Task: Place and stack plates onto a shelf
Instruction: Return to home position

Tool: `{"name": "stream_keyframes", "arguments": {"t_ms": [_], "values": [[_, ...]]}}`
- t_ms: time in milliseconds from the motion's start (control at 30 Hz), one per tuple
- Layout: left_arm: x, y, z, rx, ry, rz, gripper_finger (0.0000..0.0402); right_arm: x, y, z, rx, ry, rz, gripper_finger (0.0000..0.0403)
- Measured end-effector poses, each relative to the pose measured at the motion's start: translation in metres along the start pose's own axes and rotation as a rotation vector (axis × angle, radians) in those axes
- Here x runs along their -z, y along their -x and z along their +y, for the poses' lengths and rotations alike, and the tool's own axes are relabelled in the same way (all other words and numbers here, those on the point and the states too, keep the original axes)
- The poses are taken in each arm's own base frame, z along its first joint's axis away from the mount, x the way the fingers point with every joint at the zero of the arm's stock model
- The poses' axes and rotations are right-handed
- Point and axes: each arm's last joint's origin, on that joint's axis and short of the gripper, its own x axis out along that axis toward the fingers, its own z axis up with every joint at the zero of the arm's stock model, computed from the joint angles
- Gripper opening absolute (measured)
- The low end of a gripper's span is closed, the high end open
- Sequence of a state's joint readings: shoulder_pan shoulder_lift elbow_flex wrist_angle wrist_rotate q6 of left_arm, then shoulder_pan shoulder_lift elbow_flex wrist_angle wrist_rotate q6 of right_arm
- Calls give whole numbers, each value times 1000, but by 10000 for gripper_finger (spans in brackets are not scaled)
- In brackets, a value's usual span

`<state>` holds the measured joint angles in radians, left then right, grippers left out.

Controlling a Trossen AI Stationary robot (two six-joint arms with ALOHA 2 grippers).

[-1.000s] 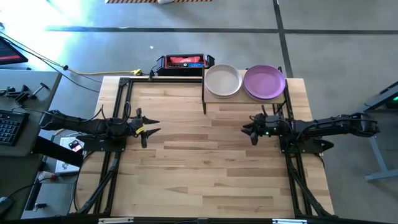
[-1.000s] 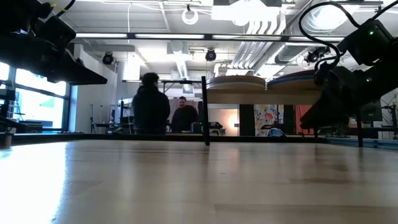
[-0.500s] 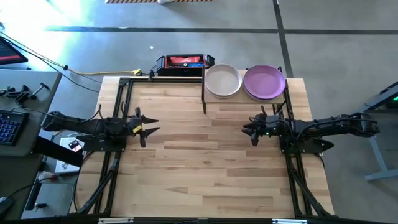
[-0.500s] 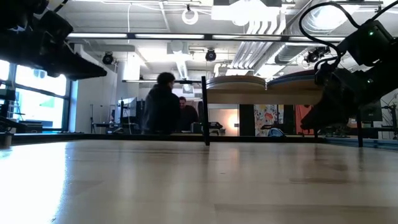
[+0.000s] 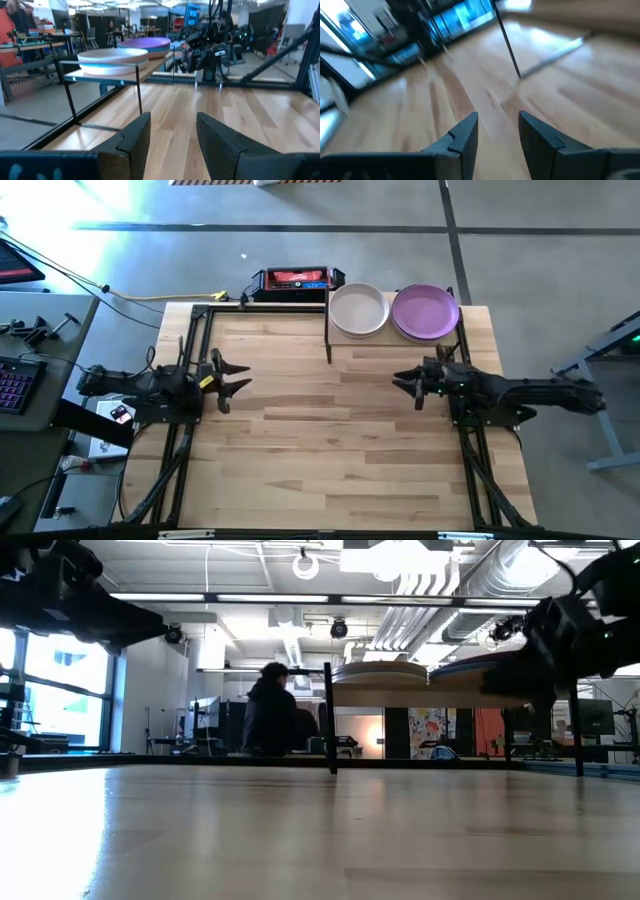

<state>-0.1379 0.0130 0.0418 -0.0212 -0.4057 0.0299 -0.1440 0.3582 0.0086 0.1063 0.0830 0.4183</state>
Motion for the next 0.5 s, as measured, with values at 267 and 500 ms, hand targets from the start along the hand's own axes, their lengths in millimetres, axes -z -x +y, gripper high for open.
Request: {"name": "stream_keyframes", "arguments": {"t_ms": [267, 500], "values": [[1, -1, -1, -1, 28, -62, 147, -14, 14, 5, -78, -16, -177, 123], [1, -1, -1, 0, 27, -61, 147, -19, 20, 7, -110, -23, -249, 123]]}}
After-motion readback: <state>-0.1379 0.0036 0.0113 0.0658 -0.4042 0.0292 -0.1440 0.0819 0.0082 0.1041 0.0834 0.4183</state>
